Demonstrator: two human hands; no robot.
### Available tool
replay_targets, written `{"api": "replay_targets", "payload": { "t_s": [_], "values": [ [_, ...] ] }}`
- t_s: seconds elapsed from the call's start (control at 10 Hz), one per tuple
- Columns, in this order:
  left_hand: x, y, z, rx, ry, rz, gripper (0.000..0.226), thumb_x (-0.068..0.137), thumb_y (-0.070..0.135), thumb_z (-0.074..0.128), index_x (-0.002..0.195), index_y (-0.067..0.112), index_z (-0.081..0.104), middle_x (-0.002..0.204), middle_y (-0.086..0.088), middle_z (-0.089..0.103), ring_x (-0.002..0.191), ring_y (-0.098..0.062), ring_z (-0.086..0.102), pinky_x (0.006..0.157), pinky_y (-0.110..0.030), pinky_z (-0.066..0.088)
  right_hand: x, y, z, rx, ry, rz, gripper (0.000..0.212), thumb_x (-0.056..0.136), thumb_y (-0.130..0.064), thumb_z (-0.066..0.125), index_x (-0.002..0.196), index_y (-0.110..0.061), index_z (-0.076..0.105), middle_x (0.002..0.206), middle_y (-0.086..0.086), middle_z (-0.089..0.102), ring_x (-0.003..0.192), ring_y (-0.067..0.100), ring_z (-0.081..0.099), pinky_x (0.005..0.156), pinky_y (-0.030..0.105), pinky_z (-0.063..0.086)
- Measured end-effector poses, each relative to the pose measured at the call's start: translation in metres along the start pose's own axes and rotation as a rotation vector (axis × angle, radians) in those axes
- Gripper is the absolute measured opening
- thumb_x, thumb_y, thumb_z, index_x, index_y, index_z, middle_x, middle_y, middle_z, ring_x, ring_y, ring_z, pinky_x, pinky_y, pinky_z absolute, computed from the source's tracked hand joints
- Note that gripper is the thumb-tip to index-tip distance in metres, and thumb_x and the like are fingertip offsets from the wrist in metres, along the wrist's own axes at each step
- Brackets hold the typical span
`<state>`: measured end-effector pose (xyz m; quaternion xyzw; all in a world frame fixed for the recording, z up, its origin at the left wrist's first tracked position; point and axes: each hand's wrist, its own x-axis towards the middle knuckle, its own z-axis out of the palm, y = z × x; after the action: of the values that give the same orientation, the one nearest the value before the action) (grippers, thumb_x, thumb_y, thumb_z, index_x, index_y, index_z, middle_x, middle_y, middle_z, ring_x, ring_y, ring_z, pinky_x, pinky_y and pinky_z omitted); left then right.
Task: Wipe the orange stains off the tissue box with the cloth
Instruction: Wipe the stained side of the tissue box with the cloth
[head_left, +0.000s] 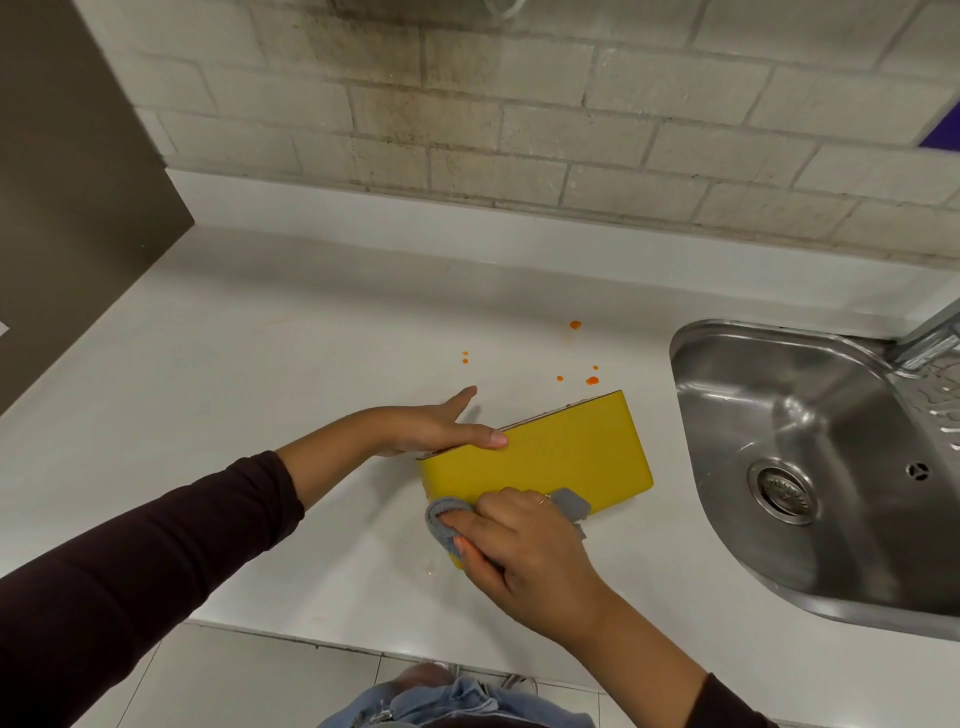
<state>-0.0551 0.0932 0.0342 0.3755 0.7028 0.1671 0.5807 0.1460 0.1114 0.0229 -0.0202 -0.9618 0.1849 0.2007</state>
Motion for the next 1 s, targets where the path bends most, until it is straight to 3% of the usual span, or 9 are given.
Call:
{"api": "replay_targets", "payload": {
  "t_s": [0.2,0.3,0.4,0.5,0.6,0.7,0.8,0.9,1.0],
  "values": [
    [-0.001,0.001,0.000,0.024,0.014,-0.009,0.116,0.062,0.071,0.056,0.147,0.033,-0.013,0.160,0.001,-0.008,0.147,-0.025,0.006,0.117,-0.041,0.015,-0.006,-0.005,-0.010,0.030,-0.105,-0.056,0.020,0.086,-0.023,0.054,0.098,-0.016,0.069,0.073,0.001,0.062,0.067,0.019,0.057,0.055,0.028,0.044],
    [-0.008,0.005,0.000,0.036,0.011,0.012,0.150,0.028,0.091,0.057,0.147,0.033,-0.013,0.161,0.002,-0.005,0.147,-0.026,0.009,0.115,-0.039,0.019,-0.012,-0.005,-0.011,0.043,-0.146,-0.062,0.018,0.086,-0.023,0.054,0.095,-0.019,0.069,0.071,0.000,0.061,0.066,0.017,0.056,0.056,0.027,0.041],
    [-0.009,0.005,0.000,0.047,0.014,0.025,0.161,0.014,0.094,0.055,0.147,0.032,-0.012,0.161,0.001,-0.004,0.147,-0.027,0.010,0.115,-0.041,0.021,-0.024,-0.002,-0.013,0.058,-0.233,-0.068,0.016,0.088,-0.024,0.054,0.094,-0.020,0.069,0.074,-0.001,0.062,0.068,0.015,0.055,0.056,0.025,0.041],
    [-0.009,0.004,0.000,0.049,0.013,0.024,0.161,0.014,0.094,0.055,0.147,0.032,-0.011,0.161,0.000,-0.001,0.146,-0.028,0.014,0.115,-0.042,0.023,-0.044,0.009,-0.017,0.067,-0.231,-0.024,0.009,0.085,-0.023,0.059,0.088,-0.022,0.068,0.077,-0.010,0.059,0.066,0.010,0.053,0.054,0.020,0.037],
    [-0.008,0.003,0.000,0.052,-0.006,0.012,0.160,0.016,0.093,0.058,0.147,0.033,-0.012,0.160,-0.002,0.009,0.144,-0.029,0.020,0.116,-0.043,0.024,-0.066,0.020,-0.033,0.594,0.079,0.515,0.006,0.078,-0.024,0.064,0.076,-0.024,0.069,0.061,-0.008,0.058,0.054,0.011,0.052,0.048,0.022,0.039],
    [-0.008,0.004,0.001,0.062,-0.016,0.004,0.160,0.017,0.092,0.059,0.147,0.033,-0.013,0.159,-0.005,0.018,0.142,-0.029,0.026,0.117,-0.045,0.025,-0.081,0.033,-0.048,1.390,0.418,1.137,0.021,0.072,-0.037,0.067,0.076,-0.016,0.070,0.066,0.006,0.070,0.055,0.023,0.065,0.048,0.034,0.055],
    [-0.011,0.007,0.002,0.078,-0.012,0.021,0.158,0.017,0.091,0.060,0.147,0.034,-0.009,0.158,-0.006,0.021,0.142,-0.029,0.027,0.117,-0.044,0.025,-0.082,0.043,-0.052,1.638,0.780,1.379,0.019,0.084,-0.023,0.057,0.078,-0.013,0.073,0.077,0.009,0.074,0.070,0.025,0.071,0.057,0.038,0.060],
    [-0.017,0.015,0.001,0.149,0.020,0.067,0.143,0.024,0.088,0.064,0.146,0.038,0.008,0.157,-0.006,0.020,0.143,-0.028,0.024,0.112,-0.039,0.029,-0.068,0.041,-0.049,1.673,0.922,1.305,0.041,0.090,-0.020,0.049,0.059,-0.017,0.076,0.066,0.003,0.074,0.059,0.018,0.071,0.050,0.033,0.058],
    [-0.021,0.025,0.001,0.269,0.053,0.161,0.090,0.057,0.066,0.073,0.134,0.045,0.032,0.153,0.005,0.026,0.141,-0.023,0.027,0.110,-0.038,0.033,-0.062,0.038,-0.054,1.753,0.929,1.218,0.024,0.072,-0.027,0.071,0.054,-0.012,0.073,0.053,0.003,0.068,0.050,0.014,0.067,0.049,0.028,0.057]
  ]
}}
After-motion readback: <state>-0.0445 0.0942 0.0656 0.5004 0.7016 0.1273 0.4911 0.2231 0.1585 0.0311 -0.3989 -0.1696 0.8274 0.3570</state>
